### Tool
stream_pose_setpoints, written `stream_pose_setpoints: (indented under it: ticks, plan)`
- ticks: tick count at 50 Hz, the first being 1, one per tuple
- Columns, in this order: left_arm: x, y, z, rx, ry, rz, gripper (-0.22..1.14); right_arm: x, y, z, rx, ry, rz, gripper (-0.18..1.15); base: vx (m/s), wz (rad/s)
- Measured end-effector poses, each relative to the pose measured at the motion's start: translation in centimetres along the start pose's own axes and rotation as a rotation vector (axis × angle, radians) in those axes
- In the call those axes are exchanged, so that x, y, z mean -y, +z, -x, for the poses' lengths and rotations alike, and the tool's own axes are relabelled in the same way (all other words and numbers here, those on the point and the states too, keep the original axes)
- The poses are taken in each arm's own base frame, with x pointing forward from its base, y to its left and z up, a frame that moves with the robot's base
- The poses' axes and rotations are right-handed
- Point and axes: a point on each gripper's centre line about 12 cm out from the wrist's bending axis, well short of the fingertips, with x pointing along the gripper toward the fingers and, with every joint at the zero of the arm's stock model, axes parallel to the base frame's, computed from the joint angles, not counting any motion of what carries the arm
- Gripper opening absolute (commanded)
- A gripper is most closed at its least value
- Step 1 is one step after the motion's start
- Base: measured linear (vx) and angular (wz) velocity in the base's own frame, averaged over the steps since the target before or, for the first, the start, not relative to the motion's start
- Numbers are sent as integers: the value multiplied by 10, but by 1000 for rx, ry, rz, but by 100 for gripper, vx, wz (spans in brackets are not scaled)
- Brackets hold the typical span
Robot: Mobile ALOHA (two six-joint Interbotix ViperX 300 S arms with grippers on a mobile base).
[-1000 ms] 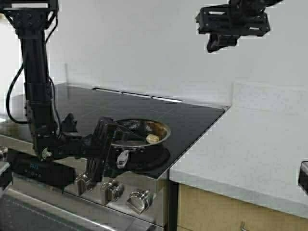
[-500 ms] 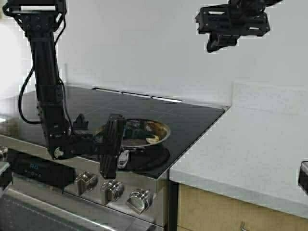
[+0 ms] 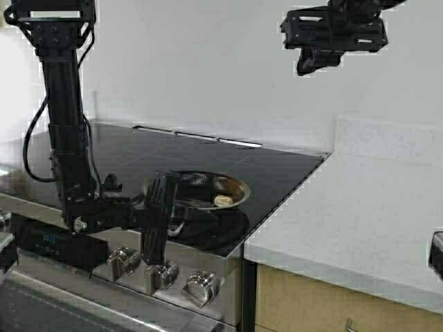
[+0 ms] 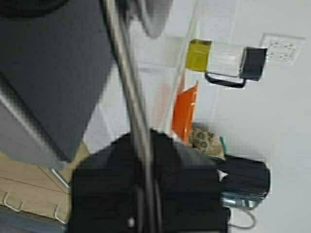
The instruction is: Add oil to the pan and cook the shrimp and serve it
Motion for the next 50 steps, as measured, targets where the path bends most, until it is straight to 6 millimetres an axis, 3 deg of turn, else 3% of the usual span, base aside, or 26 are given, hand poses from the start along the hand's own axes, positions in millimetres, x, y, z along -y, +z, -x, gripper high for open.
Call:
stream_pose_setpoints:
  ticks: [18, 29, 50]
  plan:
    - [14, -3, 5, -2, -17, -4, 3, -3, 3, 16, -43, 27, -13, 5, 0, 0]
    - [27, -3, 3, -6, -53, -20, 3, -1, -12, 26, -65, 25, 21, 5, -2, 10]
    - [47, 3, 1, 3, -103, -40, 3, -2, -3, 26, -32, 25, 7, 5, -6, 38]
